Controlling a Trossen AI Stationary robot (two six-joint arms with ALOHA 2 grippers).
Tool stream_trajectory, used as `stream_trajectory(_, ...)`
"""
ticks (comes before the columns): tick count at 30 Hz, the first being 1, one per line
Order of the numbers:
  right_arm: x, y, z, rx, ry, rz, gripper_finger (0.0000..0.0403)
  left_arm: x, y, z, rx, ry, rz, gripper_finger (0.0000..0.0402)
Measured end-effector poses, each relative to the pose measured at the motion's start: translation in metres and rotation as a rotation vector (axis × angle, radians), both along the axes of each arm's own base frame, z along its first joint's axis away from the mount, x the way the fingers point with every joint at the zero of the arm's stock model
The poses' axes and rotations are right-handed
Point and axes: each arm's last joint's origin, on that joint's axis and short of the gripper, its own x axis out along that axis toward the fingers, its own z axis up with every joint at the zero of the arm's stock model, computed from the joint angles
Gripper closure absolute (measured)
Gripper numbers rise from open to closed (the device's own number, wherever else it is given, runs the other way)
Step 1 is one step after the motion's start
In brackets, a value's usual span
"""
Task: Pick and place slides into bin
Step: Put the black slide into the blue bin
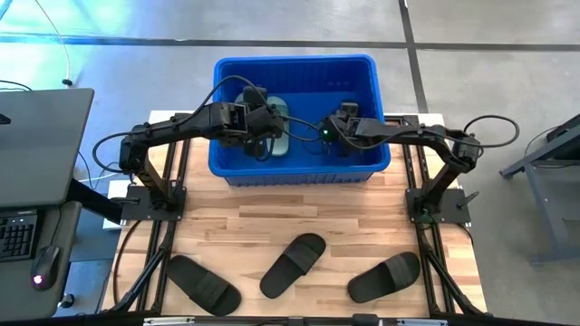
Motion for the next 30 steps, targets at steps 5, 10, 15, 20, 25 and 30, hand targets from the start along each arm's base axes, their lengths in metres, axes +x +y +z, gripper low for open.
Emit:
stream_trajectory(5, -0.005, -0.001, -0.002, 0.046, -0.027, -0.062, 0.027, 0.0, 0.0, 0.0, -0.001, -0.001, 0.001, 0.0291)
stream_trajectory(10, -0.002, 0.004, -0.003, 0.077, -0.087, -0.079, 0.0217, 0.0, 0.0, 0.0, -0.018, -0.007, -0.009, 0.0291)
stream_trajectory(15, 0.009, 0.022, 0.003, 0.025, -0.077, -0.023, 0.0197, 0.002, -0.003, -0.003, -0.131, -0.034, -0.074, 0.0291)
stream_trajectory(20, 0.019, 0.044, 0.022, -0.074, -0.038, 0.015, 0.0205, 0.003, -0.02, -0.007, -0.287, -0.016, -0.183, 0.0291)
stream_trajectory(25, 0.028, 0.073, 0.053, -0.09, -0.057, 0.054, 0.0221, 0.008, -0.057, -0.01, -0.389, 0.016, -0.319, 0.0291)
stream_trajectory(30, 0.034, 0.11, 0.088, -0.075, -0.128, 0.115, 0.0234, 0.012, -0.104, -0.01, -0.412, 0.022, -0.427, 0.0291)
